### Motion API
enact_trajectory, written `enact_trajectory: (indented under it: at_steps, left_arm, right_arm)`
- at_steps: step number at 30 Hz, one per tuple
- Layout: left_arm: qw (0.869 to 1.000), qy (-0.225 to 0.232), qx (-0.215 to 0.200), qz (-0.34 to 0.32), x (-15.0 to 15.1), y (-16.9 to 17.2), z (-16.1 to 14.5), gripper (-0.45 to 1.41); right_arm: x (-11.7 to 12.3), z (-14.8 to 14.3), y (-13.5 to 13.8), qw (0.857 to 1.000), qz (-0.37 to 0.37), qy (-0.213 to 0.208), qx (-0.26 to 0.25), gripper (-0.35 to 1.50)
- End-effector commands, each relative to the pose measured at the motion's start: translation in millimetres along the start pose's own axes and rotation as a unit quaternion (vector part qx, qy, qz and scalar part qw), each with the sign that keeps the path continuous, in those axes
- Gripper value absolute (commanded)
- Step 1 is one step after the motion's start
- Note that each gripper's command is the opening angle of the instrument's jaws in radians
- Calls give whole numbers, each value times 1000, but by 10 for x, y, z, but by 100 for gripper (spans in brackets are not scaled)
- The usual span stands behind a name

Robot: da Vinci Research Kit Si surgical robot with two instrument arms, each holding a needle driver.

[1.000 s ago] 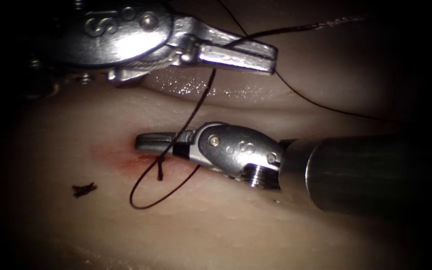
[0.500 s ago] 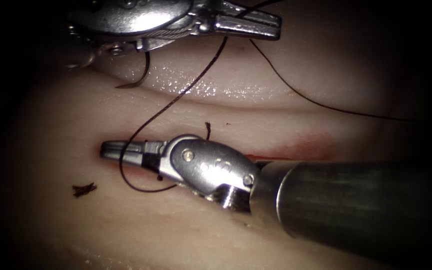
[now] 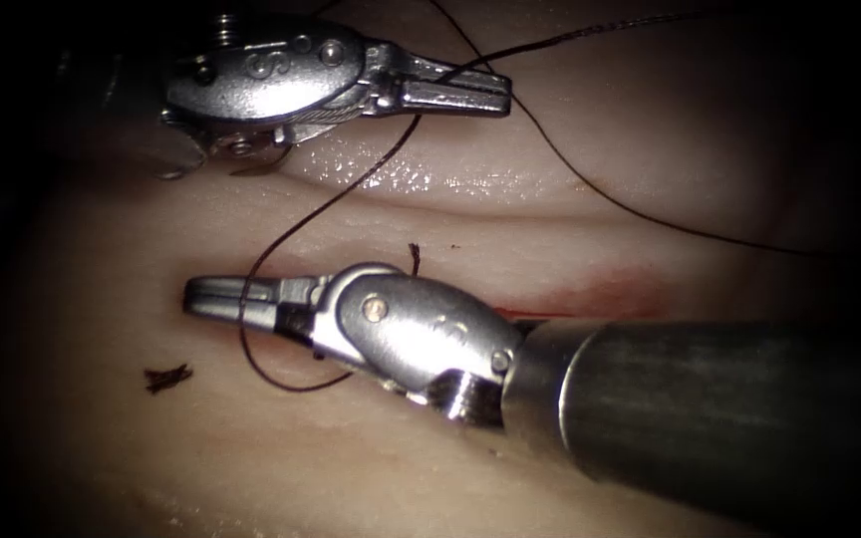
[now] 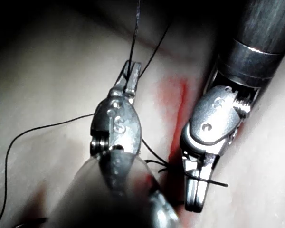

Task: Wound Closure

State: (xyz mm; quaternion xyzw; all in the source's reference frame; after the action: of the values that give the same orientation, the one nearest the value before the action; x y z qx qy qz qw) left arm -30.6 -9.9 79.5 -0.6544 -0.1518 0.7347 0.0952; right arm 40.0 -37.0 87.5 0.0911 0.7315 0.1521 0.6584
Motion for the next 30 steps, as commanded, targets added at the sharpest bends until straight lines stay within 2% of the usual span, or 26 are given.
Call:
enact_trajectory:
  at_steps: [1,13,18,23,28,30]
  left_arm:
    - [1000,1,1,1,-8,-2,5,-45]
    - [1000,19,23,-8,-46,-7,-14,-45]
    - [999,32,33,-13,-60,-7,-23,-45]
    - [997,55,50,-17,-69,-2,-26,-45]
    - [995,81,62,-15,-72,6,-21,-45]
    - [994,87,66,-15,-72,7,-21,-45]
  right_arm:
    - [-3,6,-2,1000,-2,0,2,-35]
    - [1,-27,-11,1000,24,3,-10,-35]
    - [-2,-39,-12,998,54,18,-19,-35]
    - [-6,-39,-12,996,79,37,-26,-35]
    - [6,-37,-2,985,126,121,-14,-35]
    - [13,-39,5,982,137,132,-15,-35]
